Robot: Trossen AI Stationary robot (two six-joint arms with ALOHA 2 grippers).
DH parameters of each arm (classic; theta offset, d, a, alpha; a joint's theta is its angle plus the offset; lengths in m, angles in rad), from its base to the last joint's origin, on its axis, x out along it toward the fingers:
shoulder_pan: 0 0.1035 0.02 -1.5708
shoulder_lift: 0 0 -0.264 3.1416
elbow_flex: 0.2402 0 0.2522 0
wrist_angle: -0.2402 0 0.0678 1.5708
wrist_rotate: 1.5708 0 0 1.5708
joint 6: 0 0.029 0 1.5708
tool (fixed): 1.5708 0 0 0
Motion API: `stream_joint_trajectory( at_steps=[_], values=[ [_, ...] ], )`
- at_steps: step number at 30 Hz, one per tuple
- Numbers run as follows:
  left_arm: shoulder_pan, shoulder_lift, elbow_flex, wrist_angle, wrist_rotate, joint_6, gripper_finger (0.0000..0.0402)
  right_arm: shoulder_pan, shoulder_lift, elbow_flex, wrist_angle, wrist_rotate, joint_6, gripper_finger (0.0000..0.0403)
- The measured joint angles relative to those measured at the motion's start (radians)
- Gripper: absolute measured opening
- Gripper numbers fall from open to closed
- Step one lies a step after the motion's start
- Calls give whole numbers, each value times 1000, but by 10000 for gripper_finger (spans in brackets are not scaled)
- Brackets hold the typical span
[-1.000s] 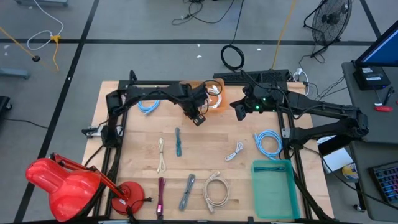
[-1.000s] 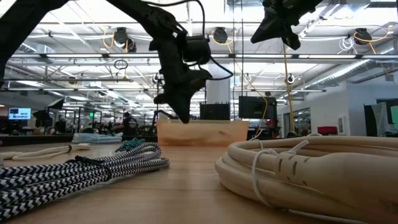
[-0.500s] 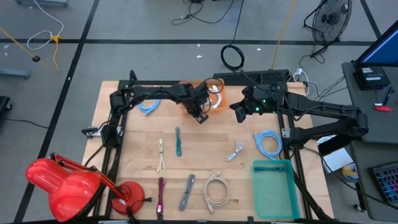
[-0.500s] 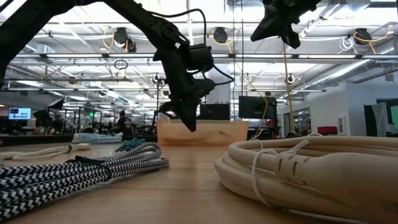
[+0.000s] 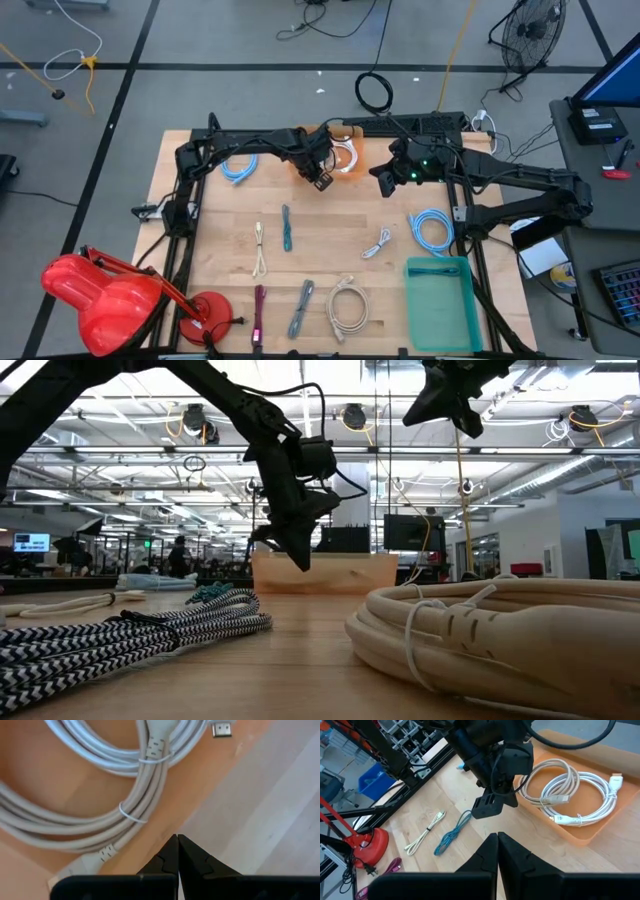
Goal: Pick & Place USB Port
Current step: Adjust the orange bin, then put the small pink charger cable into the green bin
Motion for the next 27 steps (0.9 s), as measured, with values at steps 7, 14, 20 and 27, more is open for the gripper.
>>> stream_joint_trajectory(
  at_steps=[7,14,20,27],
  values=[
    [1,0,0,25,3,-6,0,0,0,0,0,0,0,0],
    [1,0,0,31,34,-24,0,0,0,0,0,0,0,0],
    [-18,0,0,20,162,-30,0,0,0,0,0,0,0,0],
    [-60,-36,0,11,285,-25,0,0,0,0,0,0,-2,0]
  ],
)
